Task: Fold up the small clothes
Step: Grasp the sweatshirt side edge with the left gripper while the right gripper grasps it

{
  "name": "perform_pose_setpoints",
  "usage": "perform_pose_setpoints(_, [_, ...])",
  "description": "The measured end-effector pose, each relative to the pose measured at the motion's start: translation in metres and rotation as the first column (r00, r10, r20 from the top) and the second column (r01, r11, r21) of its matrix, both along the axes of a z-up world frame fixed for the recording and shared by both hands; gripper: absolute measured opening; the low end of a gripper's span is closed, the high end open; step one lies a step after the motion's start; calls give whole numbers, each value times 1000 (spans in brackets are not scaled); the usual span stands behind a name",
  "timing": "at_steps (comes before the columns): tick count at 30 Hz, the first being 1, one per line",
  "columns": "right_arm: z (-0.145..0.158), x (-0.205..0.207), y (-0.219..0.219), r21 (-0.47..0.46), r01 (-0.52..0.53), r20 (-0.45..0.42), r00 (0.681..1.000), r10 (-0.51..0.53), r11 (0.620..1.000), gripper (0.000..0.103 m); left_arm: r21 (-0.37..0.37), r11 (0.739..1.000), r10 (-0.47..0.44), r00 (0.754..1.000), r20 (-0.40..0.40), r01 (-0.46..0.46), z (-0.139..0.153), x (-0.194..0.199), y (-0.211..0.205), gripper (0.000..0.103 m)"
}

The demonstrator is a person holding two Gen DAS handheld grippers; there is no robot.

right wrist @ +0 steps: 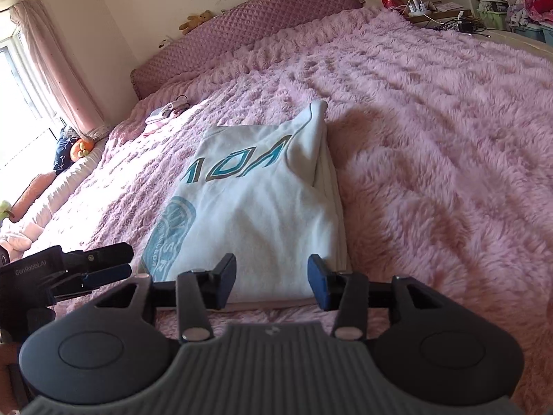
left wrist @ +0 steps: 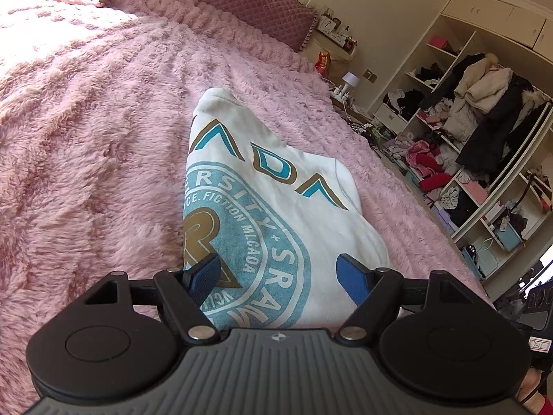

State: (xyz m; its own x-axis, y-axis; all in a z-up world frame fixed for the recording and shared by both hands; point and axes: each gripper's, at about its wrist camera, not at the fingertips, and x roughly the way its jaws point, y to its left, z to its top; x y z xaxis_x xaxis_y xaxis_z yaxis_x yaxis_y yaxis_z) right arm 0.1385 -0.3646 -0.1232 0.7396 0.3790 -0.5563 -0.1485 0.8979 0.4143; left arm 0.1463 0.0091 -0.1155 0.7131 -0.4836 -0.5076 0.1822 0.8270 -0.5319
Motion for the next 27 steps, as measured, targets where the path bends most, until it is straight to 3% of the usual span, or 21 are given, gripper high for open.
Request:
perform_pose_setpoints(3, [16, 6, -2, -57, 6, 29, 1000, -5, 998, 53, -91, 996, 17, 999, -35, -20, 3, 12, 30, 90])
perform_pose_setpoints(8, [18, 26, -17, -53, 14, 14, 1000, -13, 998, 56, -222, 974, 22, 995, -98, -44, -10, 37, 66, 90])
perform_pose_setpoints(16, [-13, 53, -38, 49, 58, -82, 995, -53, 997, 59, -486, 872, -64, 971, -232, -59, -71, 83, 86, 90])
perform_pose_setpoints(20, [-26, 67, -44, 122, 55, -118, 992, -40, 991, 62, -546, 836, -103, 965, -243, -48, -88, 102, 82, 90])
perform_pose_setpoints(22, [-33, 76, -47, 173, 43, -134, 991, -20, 984, 69, -576, 817, -133, 960, -247, -35, -94, 115, 79, 90])
perform_pose_setpoints(27, [-49, 105, -56, 327, 33, -155, 988, 19, 944, 70, -595, 804, -191, 948, -255, 2, -100, 143, 69, 90])
